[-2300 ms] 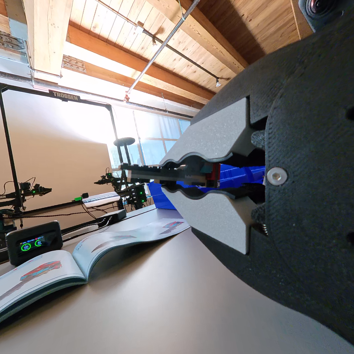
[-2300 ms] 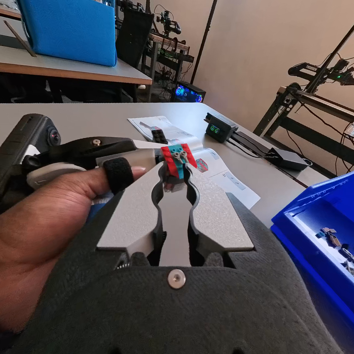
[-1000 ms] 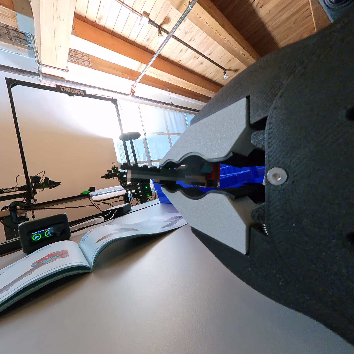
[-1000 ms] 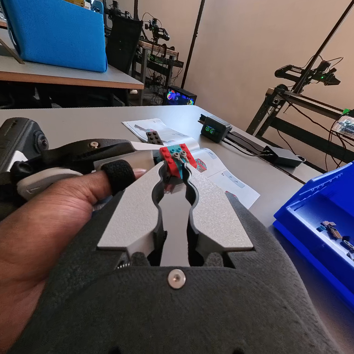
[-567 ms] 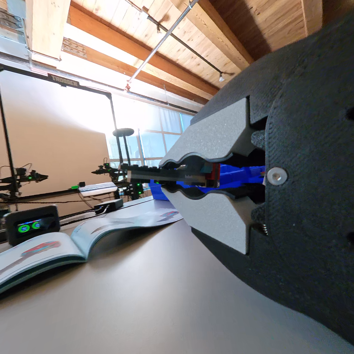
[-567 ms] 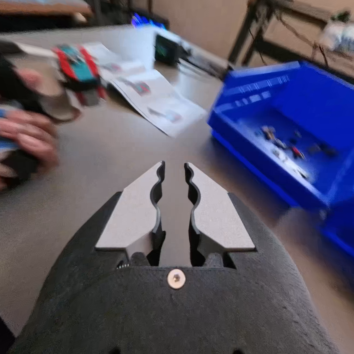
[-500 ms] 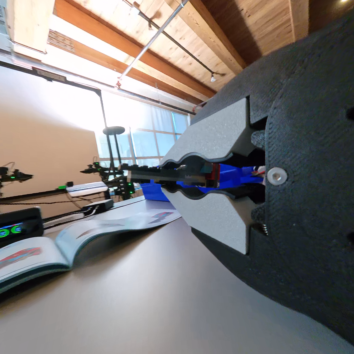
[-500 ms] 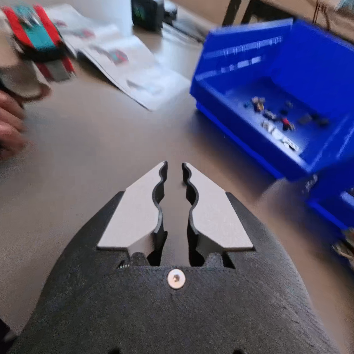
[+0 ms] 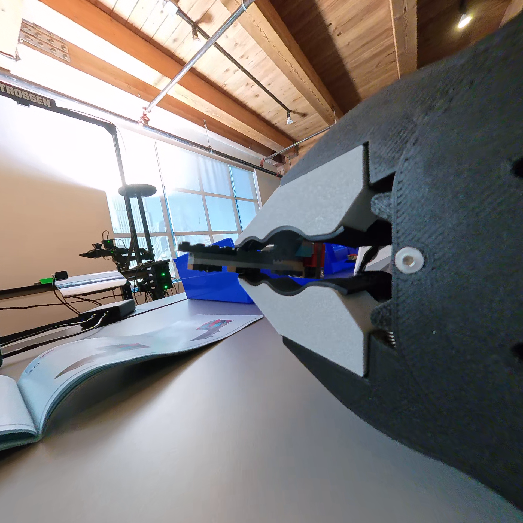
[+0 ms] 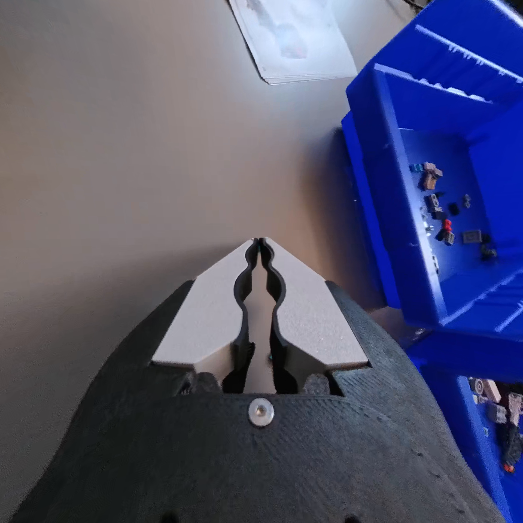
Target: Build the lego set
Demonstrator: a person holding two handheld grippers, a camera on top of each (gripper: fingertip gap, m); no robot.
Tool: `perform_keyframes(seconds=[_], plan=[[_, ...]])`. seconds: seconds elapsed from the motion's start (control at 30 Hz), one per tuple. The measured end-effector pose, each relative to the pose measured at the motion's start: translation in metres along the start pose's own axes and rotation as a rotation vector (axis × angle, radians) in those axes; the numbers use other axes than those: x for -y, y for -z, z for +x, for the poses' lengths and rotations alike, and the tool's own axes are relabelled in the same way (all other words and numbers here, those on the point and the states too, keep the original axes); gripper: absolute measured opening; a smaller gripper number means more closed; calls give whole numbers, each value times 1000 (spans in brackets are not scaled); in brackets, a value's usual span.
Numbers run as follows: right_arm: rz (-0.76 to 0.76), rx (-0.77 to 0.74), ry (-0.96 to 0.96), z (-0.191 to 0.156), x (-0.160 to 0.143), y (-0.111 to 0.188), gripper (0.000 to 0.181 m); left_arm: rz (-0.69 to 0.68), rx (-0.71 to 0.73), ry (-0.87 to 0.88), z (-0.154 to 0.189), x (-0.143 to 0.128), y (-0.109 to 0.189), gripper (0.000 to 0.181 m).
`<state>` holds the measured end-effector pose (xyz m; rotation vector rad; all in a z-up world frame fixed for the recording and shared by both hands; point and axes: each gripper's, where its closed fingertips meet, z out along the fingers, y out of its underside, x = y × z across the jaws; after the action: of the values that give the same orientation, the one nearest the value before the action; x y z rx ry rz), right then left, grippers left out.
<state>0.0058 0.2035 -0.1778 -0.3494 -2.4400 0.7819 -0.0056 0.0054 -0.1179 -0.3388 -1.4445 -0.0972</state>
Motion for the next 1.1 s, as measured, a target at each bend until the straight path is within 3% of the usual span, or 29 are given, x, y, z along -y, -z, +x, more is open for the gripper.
perform_keyframes(seconds=[0.37, 0.73, 0.93, 1.1], plan=[[-21, 66, -18, 4, -3, -3, 1, -3, -9, 20, 0, 2, 0, 15], [-81, 252, -381, 13, -2, -13, 1, -12, -13, 21, 0, 0, -1, 15], [-70, 229, -364, 20, 0, -11, 1, -8, -14, 27, 0, 2, 0, 15], [-111, 217, -344, 20, -16, -4, 1, -5, -13, 36, -1, 4, 0, 15]])
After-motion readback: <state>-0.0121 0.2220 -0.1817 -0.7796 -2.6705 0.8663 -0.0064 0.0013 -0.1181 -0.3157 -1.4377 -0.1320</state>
